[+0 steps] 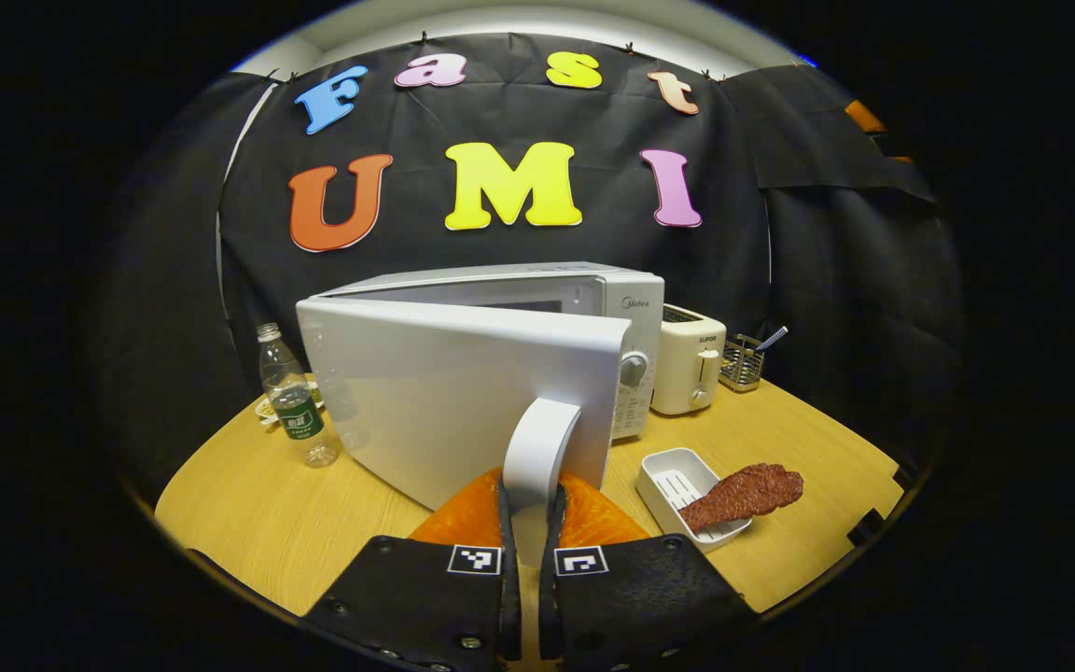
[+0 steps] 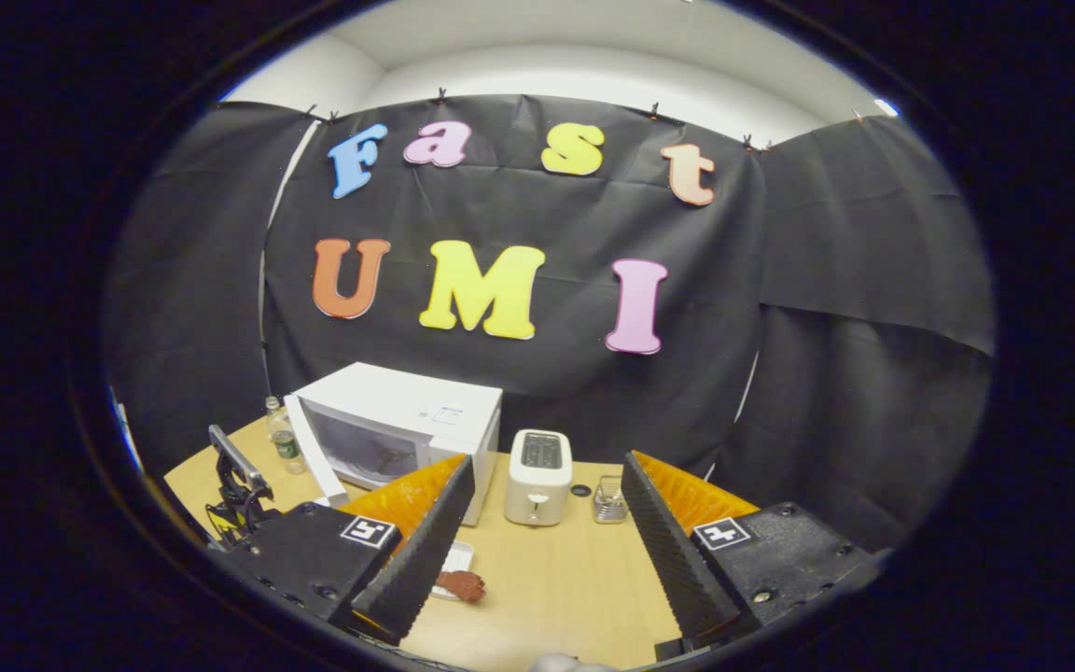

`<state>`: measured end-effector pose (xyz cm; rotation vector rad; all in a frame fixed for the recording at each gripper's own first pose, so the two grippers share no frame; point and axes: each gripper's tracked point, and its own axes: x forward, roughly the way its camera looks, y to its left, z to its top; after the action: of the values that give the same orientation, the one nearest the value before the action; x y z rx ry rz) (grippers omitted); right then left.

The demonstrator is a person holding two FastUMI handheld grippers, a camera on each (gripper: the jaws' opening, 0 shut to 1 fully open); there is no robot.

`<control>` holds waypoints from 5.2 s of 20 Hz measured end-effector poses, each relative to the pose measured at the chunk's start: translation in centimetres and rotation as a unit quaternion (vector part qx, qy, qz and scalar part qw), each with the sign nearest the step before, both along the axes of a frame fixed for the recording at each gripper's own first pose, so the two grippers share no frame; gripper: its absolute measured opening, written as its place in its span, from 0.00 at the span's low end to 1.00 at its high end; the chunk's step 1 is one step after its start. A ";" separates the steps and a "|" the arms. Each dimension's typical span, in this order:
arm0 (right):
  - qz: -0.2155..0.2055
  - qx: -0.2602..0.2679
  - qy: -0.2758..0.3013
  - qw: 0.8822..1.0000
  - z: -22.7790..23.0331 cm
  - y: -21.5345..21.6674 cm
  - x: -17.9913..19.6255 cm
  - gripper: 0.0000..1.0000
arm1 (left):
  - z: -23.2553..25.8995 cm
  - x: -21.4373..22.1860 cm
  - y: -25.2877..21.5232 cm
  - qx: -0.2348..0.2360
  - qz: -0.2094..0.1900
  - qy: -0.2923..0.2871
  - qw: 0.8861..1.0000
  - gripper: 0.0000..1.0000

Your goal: Open the microwave oven with the left hand, put the food in, and close the microwave oven.

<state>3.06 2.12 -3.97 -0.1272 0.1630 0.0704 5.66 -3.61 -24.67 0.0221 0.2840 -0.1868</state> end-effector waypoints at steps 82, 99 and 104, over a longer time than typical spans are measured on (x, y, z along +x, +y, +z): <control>0.236 0.264 0.340 0.871 -30.1 7.2 9.7 0.16 | 20.9 -6.9 5.8 0.064 0.187 -0.055 0.979 0.95; 0.063 0.465 0.149 0.871 -24.1 29.4 22.1 0.16 | 17.8 -7.0 12.8 0.073 0.050 -0.041 0.995 0.95; -0.020 0.534 0.123 0.836 -27.1 32.4 26.1 0.16 | 15.5 -8.3 15.8 0.078 0.052 -0.022 0.995 0.95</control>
<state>29.18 34.48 -31.04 1.0174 0.3622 0.1275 -2.67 12.16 -9.21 0.1662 0.2553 -0.0599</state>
